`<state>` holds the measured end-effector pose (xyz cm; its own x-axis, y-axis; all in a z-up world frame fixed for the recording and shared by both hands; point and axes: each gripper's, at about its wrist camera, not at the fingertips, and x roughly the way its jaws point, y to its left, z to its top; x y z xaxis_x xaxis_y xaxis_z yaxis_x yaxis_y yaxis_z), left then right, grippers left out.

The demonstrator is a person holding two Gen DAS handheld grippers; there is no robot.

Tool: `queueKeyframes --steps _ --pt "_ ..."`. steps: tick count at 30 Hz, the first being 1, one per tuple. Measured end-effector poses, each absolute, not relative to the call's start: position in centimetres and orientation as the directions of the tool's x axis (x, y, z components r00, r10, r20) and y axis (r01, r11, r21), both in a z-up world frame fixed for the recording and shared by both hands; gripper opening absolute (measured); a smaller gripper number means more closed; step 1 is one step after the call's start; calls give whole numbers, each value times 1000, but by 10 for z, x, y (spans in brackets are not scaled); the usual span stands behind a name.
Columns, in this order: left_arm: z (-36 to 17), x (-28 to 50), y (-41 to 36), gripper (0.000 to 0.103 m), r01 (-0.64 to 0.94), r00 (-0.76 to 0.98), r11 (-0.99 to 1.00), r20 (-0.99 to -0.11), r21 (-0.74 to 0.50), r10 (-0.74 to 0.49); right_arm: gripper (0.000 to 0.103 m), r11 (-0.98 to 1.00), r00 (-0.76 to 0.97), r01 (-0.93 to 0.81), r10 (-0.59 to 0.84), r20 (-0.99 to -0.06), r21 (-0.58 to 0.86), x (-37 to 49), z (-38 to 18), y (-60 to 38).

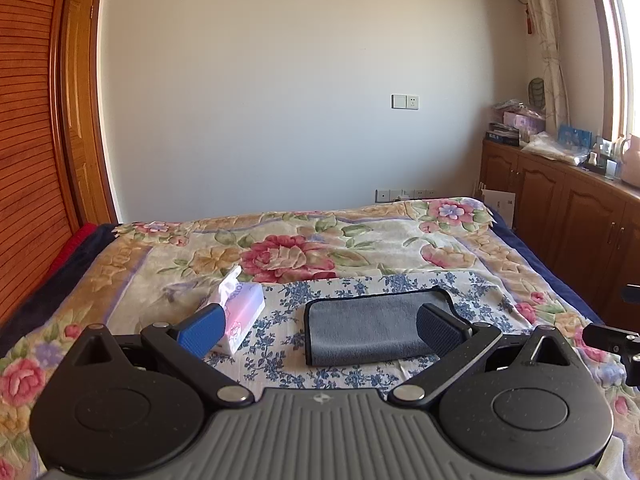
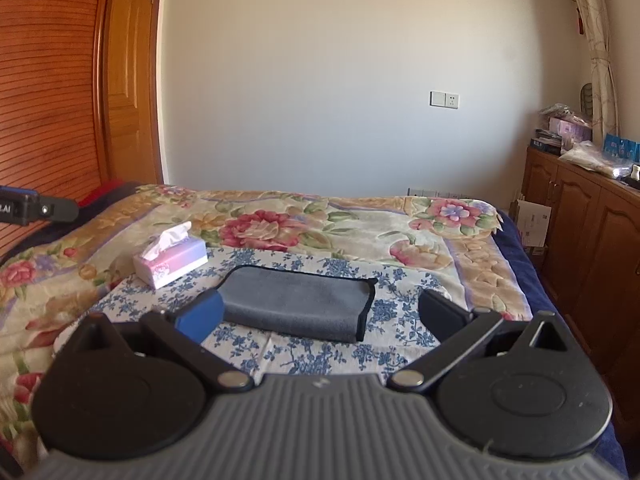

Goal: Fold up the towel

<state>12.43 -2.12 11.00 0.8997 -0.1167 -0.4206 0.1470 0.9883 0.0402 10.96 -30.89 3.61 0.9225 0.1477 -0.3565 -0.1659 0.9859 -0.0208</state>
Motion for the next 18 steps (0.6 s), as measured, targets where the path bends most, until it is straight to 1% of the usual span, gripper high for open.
queueKeyframes --steps 5,10,18 --pt "102 111 -18 103 145 907 988 -407 47 -113 103 987 923 -162 151 -355 -2 97 30 -307" --pt "92 98 -14 103 158 901 987 -413 28 -133 103 985 916 -170 165 -365 20 86 24 -306" --pt "74 77 -15 103 180 900 980 -417 88 -128 103 985 915 -170 165 -369 21 71 16 -303"
